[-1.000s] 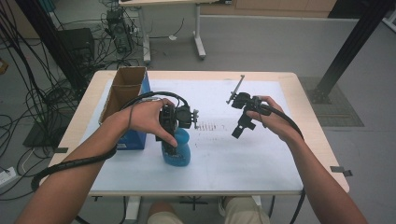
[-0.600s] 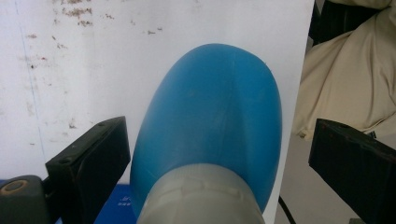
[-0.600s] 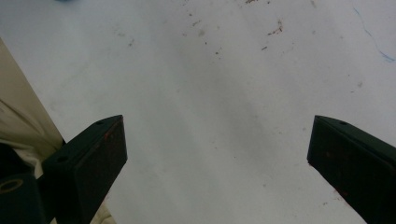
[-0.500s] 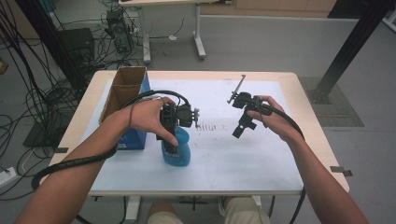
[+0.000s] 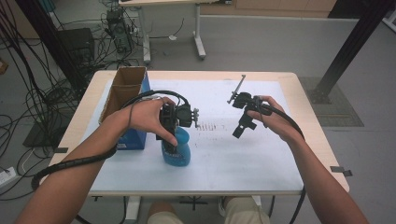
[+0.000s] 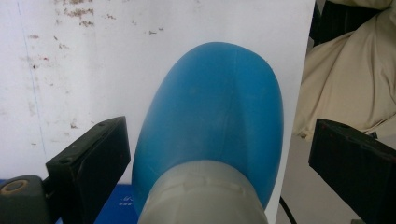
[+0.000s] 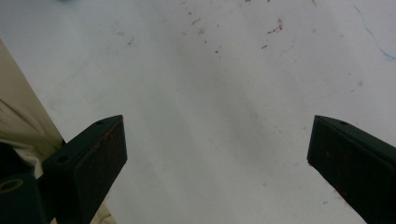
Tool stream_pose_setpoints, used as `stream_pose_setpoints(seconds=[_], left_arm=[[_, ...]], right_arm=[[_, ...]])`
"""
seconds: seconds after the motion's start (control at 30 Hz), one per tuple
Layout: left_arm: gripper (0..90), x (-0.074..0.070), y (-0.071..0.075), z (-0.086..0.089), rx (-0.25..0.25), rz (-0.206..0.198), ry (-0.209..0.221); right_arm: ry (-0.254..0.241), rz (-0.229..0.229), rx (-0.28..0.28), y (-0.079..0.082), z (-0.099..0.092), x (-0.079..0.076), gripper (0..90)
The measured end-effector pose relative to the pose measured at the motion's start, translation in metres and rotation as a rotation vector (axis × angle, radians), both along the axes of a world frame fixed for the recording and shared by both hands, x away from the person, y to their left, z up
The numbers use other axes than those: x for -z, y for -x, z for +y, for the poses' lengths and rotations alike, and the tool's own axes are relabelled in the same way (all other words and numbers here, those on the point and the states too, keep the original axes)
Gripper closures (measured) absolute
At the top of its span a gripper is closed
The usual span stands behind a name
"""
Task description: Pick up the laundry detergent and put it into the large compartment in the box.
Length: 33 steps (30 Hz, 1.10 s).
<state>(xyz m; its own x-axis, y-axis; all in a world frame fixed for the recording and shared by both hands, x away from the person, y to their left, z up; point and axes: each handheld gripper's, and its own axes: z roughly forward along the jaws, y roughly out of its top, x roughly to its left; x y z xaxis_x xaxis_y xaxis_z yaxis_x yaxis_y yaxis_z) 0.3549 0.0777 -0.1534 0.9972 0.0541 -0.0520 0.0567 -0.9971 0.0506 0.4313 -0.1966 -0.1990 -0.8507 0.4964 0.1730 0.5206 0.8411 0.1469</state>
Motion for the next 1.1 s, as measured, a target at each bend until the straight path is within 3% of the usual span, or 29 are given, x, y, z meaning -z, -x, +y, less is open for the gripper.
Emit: stream_pose_setpoints(seconds=[1.1], left_arm=[[5.9,-0.0008,0.0009,0.0008,0.005,-0.003,0.000]], right_arm=[[0.000,-0.001,-0.002,0.0004,0.0011,0.0006,4.7]])
